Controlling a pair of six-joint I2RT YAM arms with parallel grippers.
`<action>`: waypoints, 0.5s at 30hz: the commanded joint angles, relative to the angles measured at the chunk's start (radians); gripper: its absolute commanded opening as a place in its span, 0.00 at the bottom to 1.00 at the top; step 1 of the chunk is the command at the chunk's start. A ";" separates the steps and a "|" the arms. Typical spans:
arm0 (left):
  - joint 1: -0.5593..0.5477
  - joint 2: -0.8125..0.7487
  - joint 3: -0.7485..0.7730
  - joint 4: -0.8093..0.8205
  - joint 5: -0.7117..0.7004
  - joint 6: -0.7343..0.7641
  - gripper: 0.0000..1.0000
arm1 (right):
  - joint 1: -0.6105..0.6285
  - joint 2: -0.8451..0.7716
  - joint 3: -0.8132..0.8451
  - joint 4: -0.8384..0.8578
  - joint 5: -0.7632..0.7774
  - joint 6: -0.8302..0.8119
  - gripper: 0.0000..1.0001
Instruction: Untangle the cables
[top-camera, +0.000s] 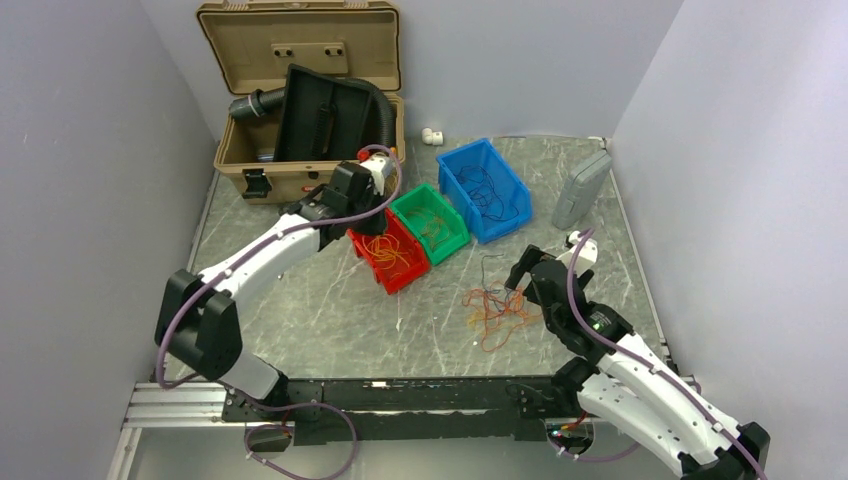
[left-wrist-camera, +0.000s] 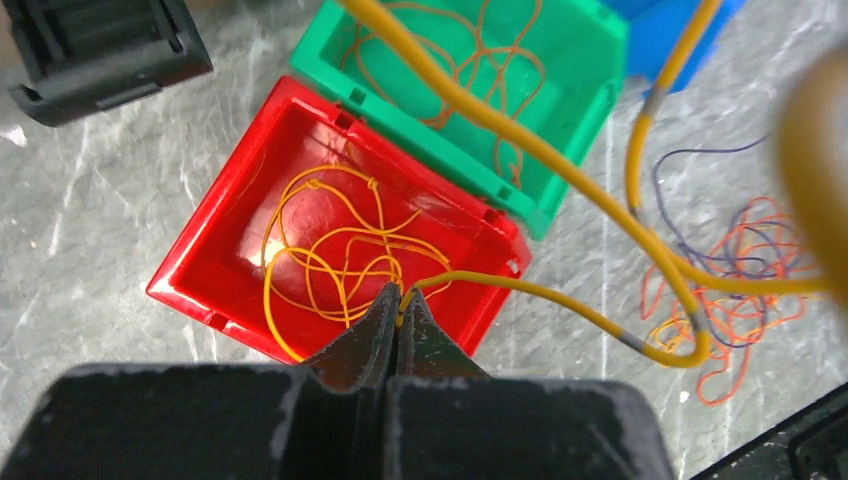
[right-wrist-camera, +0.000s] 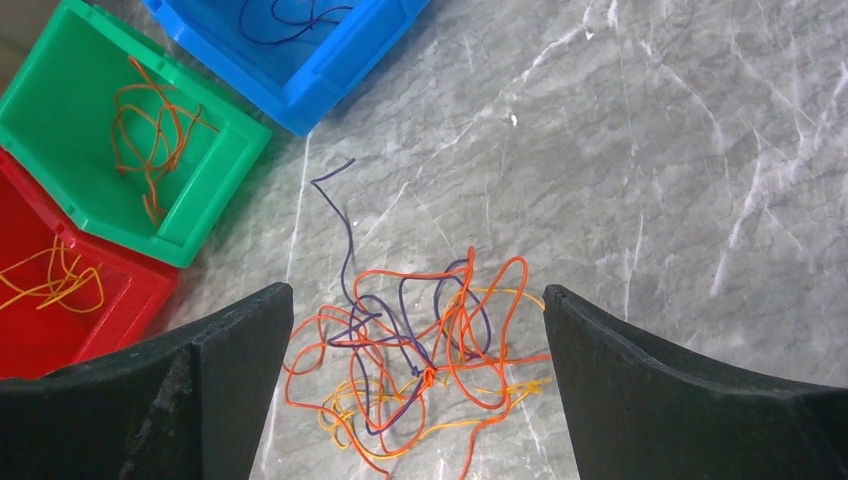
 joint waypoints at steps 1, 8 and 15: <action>0.000 0.090 0.048 -0.106 -0.059 0.024 0.00 | -0.001 -0.022 0.034 -0.023 -0.002 -0.009 0.97; -0.002 0.234 0.110 -0.224 -0.073 0.003 0.00 | -0.001 -0.037 0.029 -0.018 -0.013 -0.010 0.96; -0.001 0.201 0.076 -0.176 -0.053 -0.039 0.26 | -0.002 -0.038 0.031 -0.027 -0.011 -0.011 0.96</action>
